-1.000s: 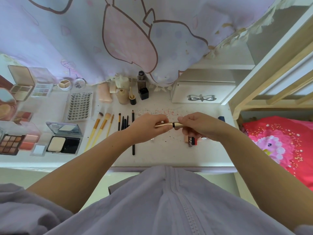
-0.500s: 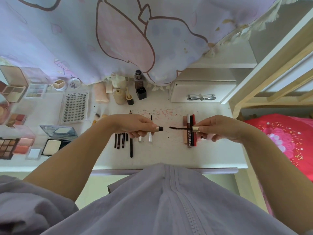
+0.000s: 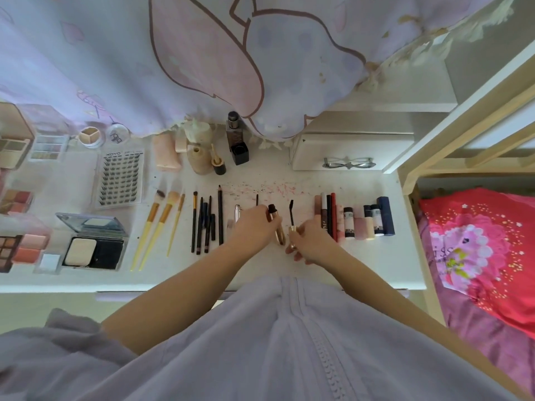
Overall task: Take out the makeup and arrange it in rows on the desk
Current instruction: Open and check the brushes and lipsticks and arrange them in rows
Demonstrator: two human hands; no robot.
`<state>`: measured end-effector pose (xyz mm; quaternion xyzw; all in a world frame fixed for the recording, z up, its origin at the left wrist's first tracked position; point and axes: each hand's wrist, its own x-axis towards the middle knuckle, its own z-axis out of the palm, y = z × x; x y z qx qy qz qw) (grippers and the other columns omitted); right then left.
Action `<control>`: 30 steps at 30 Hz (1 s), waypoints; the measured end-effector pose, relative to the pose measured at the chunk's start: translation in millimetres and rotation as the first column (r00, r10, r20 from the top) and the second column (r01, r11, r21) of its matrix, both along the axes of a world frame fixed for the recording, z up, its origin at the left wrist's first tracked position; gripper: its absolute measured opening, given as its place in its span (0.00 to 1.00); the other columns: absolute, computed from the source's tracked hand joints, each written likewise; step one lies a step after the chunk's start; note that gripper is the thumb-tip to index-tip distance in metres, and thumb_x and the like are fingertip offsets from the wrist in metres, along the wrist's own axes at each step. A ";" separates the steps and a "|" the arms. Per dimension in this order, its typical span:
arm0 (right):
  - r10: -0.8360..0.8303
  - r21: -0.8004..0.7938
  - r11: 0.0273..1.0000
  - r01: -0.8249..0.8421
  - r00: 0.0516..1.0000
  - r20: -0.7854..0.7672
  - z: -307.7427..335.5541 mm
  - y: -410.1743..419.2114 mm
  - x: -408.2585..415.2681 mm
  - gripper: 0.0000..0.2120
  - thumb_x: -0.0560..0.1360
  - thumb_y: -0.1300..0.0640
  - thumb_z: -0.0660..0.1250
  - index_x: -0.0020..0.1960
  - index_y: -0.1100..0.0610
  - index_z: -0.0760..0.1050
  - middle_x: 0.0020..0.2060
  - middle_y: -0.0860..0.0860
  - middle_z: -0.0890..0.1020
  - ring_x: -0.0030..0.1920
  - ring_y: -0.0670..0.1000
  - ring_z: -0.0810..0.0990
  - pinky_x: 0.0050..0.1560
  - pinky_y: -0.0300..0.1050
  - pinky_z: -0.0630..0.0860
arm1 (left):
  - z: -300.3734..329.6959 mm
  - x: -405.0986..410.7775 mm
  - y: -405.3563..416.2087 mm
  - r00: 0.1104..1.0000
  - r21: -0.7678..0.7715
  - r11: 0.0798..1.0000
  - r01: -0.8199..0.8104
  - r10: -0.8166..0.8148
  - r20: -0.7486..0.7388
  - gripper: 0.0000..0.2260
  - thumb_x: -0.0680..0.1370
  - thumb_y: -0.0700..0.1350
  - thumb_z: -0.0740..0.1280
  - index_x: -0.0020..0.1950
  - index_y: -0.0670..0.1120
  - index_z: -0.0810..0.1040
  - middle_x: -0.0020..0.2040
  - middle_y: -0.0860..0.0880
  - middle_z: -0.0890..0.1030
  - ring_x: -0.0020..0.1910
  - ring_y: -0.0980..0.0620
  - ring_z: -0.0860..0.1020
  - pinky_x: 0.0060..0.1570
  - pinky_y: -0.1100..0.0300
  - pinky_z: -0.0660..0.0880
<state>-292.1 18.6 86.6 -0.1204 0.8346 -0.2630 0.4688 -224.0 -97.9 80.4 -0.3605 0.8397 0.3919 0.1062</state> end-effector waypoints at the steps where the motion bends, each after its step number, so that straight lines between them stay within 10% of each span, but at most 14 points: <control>1: 0.037 0.019 0.999 -0.036 0.997 -0.062 -5.3 -4.8 3.8 0.12 0.80 0.52 0.55 0.55 0.61 0.67 0.46 0.55 0.83 0.38 0.51 0.80 0.35 0.44 0.76 | -1.6 -1.8 -0.4 0.999 -0.057 0.998 0.028 -0.025 0.041 0.11 0.79 0.52 0.60 0.44 0.46 0.72 0.35 0.51 0.73 0.34 0.56 0.71 0.31 0.63 0.65; 11: 0.338 0.238 0.935 -0.263 0.862 -0.378 -26.0 -38.6 16.4 0.15 0.81 0.50 0.52 0.54 0.61 0.67 0.49 0.58 0.79 0.49 0.58 0.79 0.38 0.44 0.65 | -21.3 -13.8 -18.2 0.936 -0.442 0.846 0.299 -0.168 0.310 0.19 0.80 0.56 0.55 0.55 0.43 0.77 0.54 0.44 0.76 0.57 0.45 0.72 0.44 0.56 0.66; 19: 0.321 0.201 0.946 -0.256 0.836 -0.445 -18.5 -26.3 -11.3 0.18 0.80 0.47 0.51 0.53 0.59 0.72 0.46 0.56 0.80 0.50 0.58 0.79 0.57 0.52 0.69 | -15.2 -12.1 -18.2 0.970 -0.500 0.837 0.221 -0.138 0.198 0.18 0.81 0.53 0.54 0.63 0.42 0.69 0.60 0.43 0.75 0.60 0.45 0.71 0.52 0.54 0.70; 24: 0.190 0.136 0.980 -0.146 0.890 -0.415 -2.1 1.9 -76.5 0.12 0.79 0.56 0.53 0.50 0.58 0.74 0.45 0.55 0.81 0.47 0.56 0.78 0.48 0.48 0.74 | -11.9 -41.4 29.5 0.938 -0.472 0.824 0.314 -0.345 0.021 0.14 0.81 0.50 0.54 0.60 0.43 0.70 0.56 0.45 0.76 0.56 0.46 0.73 0.49 0.54 0.69; 30: 0.262 0.131 0.964 -0.230 0.898 -0.352 -1.9 -0.2 -99.5 0.10 0.77 0.57 0.55 0.44 0.55 0.74 0.44 0.55 0.80 0.46 0.55 0.78 0.46 0.49 0.75 | -33.5 -67.5 62.7 0.931 -0.374 0.856 0.358 -0.299 0.209 0.16 0.82 0.51 0.53 0.63 0.44 0.68 0.61 0.44 0.74 0.59 0.46 0.72 0.52 0.54 0.69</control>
